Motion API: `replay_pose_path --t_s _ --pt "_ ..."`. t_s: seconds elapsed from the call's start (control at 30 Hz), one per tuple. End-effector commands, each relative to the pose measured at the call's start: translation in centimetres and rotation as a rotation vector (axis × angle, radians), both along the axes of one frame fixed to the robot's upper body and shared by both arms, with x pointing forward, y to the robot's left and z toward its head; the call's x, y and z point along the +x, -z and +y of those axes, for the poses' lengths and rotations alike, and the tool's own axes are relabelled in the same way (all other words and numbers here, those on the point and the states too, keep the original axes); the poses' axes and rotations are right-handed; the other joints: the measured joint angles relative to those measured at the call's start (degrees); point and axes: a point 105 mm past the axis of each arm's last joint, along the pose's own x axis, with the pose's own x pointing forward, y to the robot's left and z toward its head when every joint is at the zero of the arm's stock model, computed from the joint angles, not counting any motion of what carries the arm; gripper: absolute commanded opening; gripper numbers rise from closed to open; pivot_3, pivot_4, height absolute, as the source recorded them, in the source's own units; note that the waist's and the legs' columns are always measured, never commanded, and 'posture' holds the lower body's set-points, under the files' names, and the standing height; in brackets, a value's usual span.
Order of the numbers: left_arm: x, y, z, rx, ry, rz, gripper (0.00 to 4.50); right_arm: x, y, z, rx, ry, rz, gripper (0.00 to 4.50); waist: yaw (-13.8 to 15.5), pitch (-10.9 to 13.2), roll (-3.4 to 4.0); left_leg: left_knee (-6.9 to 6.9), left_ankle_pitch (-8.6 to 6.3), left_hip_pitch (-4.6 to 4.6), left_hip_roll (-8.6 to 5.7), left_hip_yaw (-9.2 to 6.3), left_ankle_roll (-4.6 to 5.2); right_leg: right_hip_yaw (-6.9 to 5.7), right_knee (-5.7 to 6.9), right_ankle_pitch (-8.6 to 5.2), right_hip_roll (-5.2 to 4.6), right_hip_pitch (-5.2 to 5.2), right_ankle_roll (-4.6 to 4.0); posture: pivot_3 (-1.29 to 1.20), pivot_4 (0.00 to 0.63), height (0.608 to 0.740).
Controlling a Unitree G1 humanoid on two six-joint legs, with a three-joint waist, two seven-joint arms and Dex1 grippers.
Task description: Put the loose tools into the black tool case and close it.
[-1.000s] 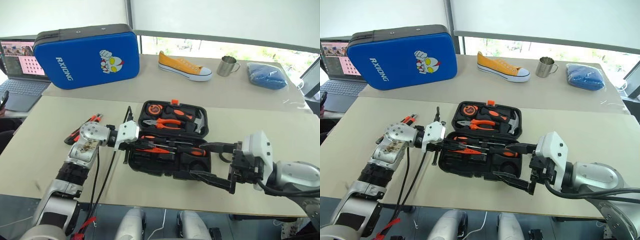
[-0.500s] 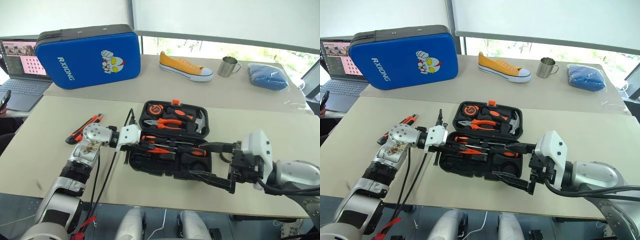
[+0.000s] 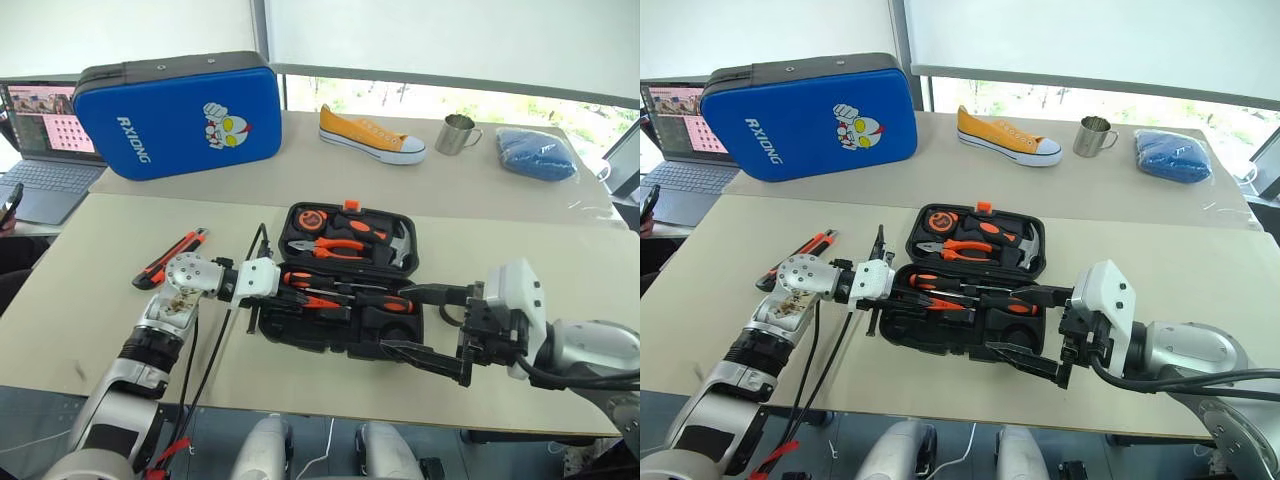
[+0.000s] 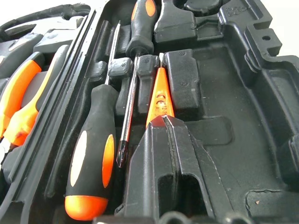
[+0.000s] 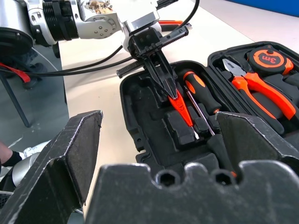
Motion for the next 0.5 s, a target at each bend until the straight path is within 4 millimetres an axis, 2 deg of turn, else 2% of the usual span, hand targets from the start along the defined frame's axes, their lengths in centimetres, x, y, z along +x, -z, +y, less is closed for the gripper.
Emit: replay_pose_path --t_s 0.03,0.27,0.5 --pt "-0.2 2.5 0.8 0.091 -0.030 0.072 0.02 -0.2 -0.8 0.1 0.004 -0.015 -0.036 4.50 -0.03 0.00 0.00 -0.02 -0.02 0.17 0.00 0.00 0.04 -0.01 -0.04 0.00 0.01 0.18 0.00 0.00 0.150 0.739" --pt "0.8 0.6 0.3 -0.037 -0.113 0.207 0.02 0.0 -0.9 0.3 0.004 -0.024 -0.040 4.50 -0.06 -0.02 0.03 -0.02 -0.06 0.39 0.05 -0.01 0.09 -0.03 -0.14 -0.01 0.02 0.45 0.02 0.00 0.150 0.739" --pt "0.0 0.7 0.4 -0.009 -0.075 0.173 0.02 0.1 -0.9 0.3 0.005 -0.027 -0.037 4.50 -0.03 -0.02 0.03 -0.03 -0.06 0.35 0.04 -0.02 0.09 -0.03 -0.16 -0.01 0.01 0.43 0.03 0.00 0.150 0.739"
